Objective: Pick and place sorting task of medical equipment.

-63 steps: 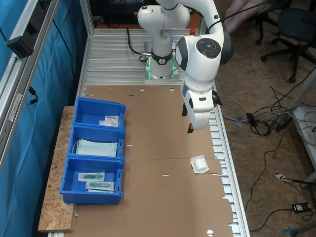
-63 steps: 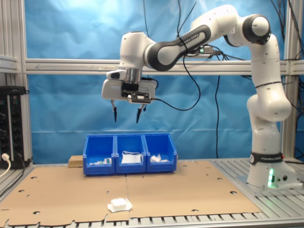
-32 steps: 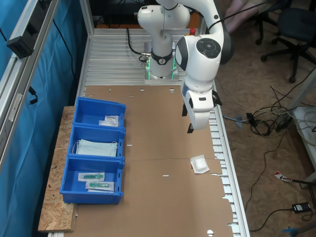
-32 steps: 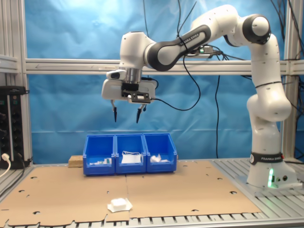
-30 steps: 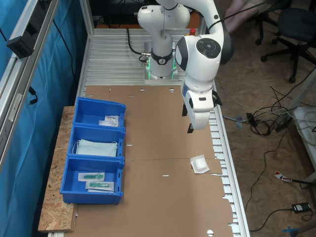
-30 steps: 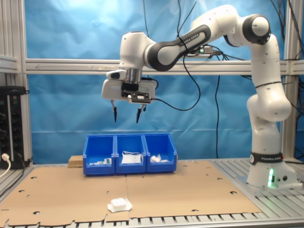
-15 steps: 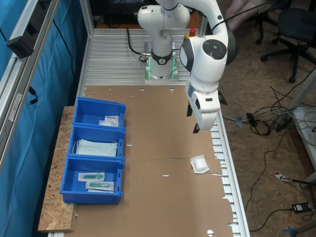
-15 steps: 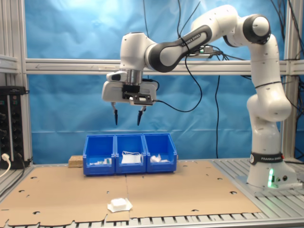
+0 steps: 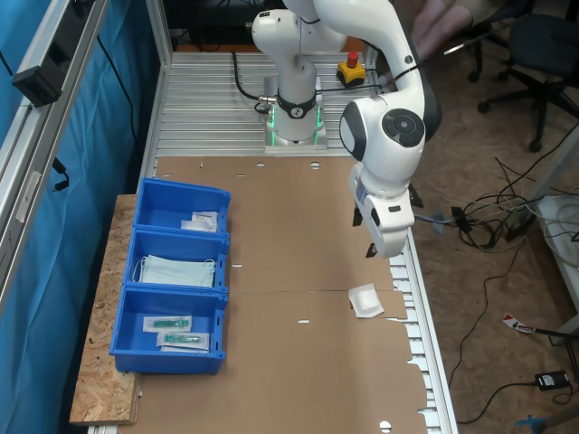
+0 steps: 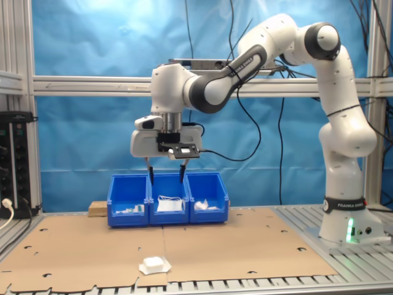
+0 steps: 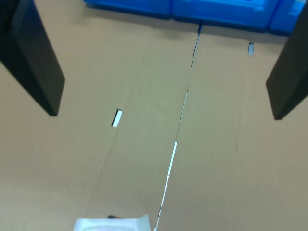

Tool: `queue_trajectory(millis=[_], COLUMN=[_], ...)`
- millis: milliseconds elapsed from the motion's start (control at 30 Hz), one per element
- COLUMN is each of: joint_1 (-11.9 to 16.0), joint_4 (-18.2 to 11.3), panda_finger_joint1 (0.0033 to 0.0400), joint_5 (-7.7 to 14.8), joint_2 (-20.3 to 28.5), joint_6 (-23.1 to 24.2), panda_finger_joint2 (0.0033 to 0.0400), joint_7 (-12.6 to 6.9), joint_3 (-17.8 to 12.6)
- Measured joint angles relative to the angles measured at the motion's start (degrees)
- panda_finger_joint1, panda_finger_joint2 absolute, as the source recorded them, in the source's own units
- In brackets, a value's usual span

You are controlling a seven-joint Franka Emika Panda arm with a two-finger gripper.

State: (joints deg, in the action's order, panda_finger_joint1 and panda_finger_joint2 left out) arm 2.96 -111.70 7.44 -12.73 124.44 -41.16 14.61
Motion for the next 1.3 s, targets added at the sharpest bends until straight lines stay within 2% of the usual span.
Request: queue_trajectory(millis=[833, 1300], joint_1=[-1.21, -1.36], joint_4=[0.01, 0.49], panda_finger_joint1=[0.0400, 0.0400], joint_5=[0.00, 0.00], joint_2=[-15.78, -21.35], joint_6=[15.60, 24.36], panda_finger_joint2=[0.0400, 0.0400], joint_7=[0.00, 0.00], joint_3=[0.92, 0.44])
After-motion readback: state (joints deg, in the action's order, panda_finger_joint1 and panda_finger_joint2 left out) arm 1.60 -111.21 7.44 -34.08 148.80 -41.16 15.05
